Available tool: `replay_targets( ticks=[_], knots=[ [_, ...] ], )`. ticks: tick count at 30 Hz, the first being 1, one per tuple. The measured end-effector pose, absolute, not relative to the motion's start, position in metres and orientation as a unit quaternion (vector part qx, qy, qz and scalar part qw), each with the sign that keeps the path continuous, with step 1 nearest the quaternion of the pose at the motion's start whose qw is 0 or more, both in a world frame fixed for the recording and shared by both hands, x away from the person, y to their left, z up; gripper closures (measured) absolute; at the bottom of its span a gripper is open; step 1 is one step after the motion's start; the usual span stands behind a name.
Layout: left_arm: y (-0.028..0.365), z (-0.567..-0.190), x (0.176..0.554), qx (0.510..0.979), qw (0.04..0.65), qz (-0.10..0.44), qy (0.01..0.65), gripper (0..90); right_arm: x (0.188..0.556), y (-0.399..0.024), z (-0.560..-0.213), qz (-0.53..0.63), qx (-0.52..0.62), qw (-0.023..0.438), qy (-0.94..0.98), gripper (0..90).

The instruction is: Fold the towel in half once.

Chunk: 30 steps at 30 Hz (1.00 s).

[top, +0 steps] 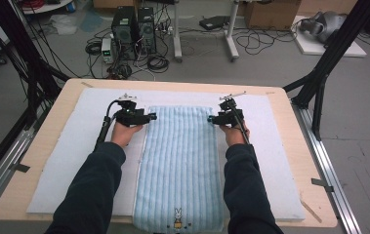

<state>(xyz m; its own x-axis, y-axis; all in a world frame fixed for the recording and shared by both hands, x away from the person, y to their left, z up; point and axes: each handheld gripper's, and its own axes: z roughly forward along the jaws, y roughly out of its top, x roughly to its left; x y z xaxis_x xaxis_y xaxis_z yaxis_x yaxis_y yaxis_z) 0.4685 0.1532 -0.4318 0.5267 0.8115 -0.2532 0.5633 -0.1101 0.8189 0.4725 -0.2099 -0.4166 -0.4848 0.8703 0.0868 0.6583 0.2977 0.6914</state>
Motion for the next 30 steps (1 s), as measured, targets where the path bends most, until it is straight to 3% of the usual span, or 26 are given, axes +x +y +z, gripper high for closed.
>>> replay_targets(
  ticks=[7, 13, 21, 24, 26, 28, 30],
  knots=[
    [0.147, -0.443, 0.483, 0.742, 0.443, 0.136, 0.484, 34.2, 0.479, -0.209, -0.427, 0.342, 0.499, 0.148, 0.783, 44.4],
    [0.142, -0.449, 0.482, 0.76, 0.423, 0.135, 0.474, 45.3, 0.482, -0.208, -0.433, 0.334, 0.499, 0.143, 0.787, 46.9],
    [0.14, -0.448, 0.479, 0.772, 0.395, 0.172, 0.467, 64.4, 0.482, -0.2, -0.437, 0.317, 0.485, 0.158, 0.8, 62.9],
    [0.14, -0.447, 0.478, 0.778, 0.392, 0.173, 0.46, 73.9, 0.481, -0.198, -0.436, 0.314, 0.482, 0.16, 0.802, 69.2],
    [0.137, -0.448, 0.476, 0.783, 0.392, 0.174, 0.45, 84.8, 0.481, -0.196, -0.437, 0.315, 0.471, 0.162, 0.808, 76.4],
    [0.136, -0.447, 0.475, 0.784, 0.39, 0.177, 0.449, 86.2, 0.48, -0.193, -0.437, 0.315, 0.464, 0.16, 0.813, 83.7],
    [0.137, -0.447, 0.476, 0.782, 0.393, 0.17, 0.453, 87.0, 0.479, -0.191, -0.436, 0.309, 0.457, 0.164, 0.818, 85.5]
  ],
)
